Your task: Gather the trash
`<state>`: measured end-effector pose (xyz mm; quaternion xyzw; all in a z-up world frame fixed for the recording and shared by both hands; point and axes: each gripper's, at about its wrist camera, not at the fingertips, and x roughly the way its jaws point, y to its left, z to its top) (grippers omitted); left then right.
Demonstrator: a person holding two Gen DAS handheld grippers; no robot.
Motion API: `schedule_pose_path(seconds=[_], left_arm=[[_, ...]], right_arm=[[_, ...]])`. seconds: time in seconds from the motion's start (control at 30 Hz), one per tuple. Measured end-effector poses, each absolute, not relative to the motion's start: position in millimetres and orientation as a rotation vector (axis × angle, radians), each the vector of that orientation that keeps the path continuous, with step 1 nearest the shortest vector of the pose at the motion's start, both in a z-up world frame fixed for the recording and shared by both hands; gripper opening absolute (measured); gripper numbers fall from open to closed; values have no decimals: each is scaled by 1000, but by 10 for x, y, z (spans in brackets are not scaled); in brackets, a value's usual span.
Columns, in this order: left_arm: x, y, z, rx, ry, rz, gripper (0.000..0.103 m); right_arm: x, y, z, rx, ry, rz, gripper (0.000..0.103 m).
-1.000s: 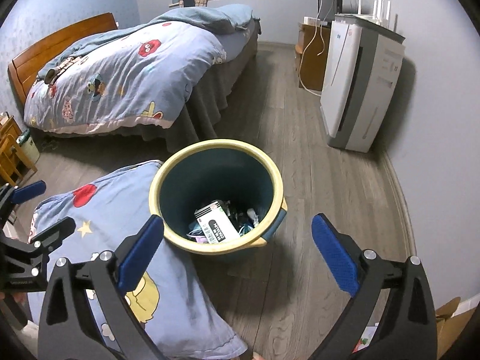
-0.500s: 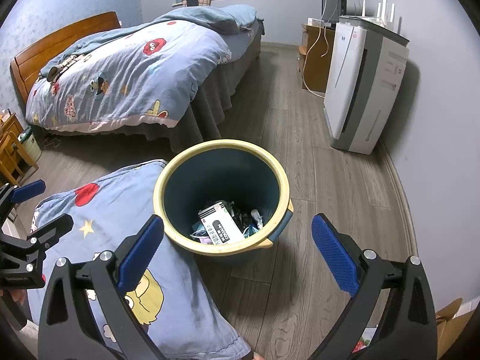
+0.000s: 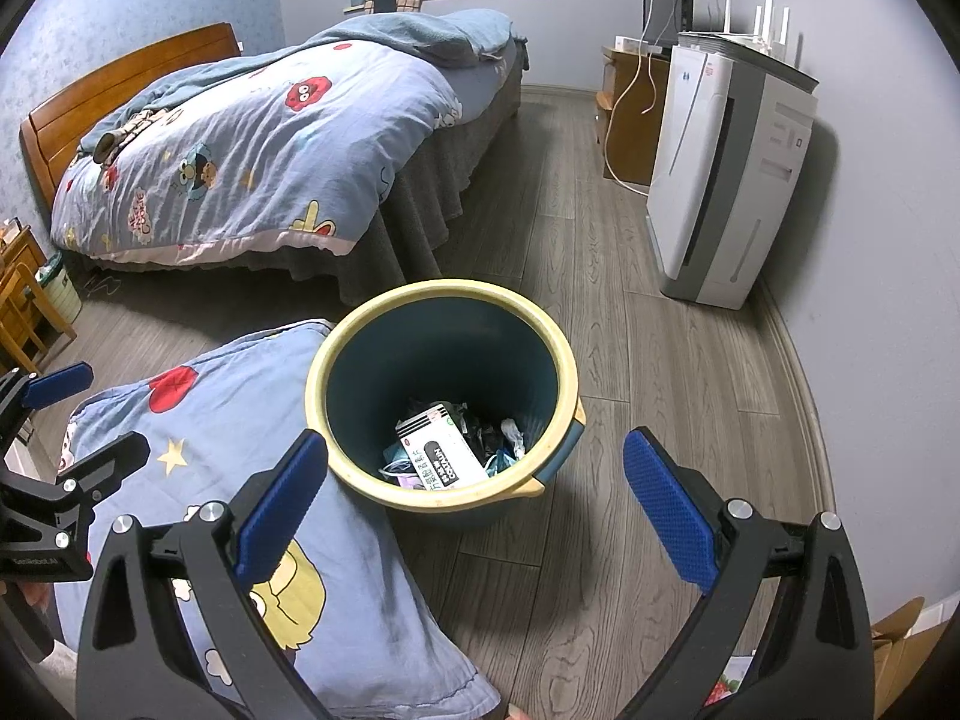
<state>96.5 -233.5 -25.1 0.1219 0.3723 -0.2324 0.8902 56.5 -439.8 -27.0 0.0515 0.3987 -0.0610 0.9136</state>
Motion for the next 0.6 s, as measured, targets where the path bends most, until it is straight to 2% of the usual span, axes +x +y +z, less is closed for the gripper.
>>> schedule_pose_path(seconds=[0.6], left_arm=[[960, -2338, -254, 253, 774, -484, 98]], right_arm=[[559, -4399, -272, 106, 822, -127, 97]])
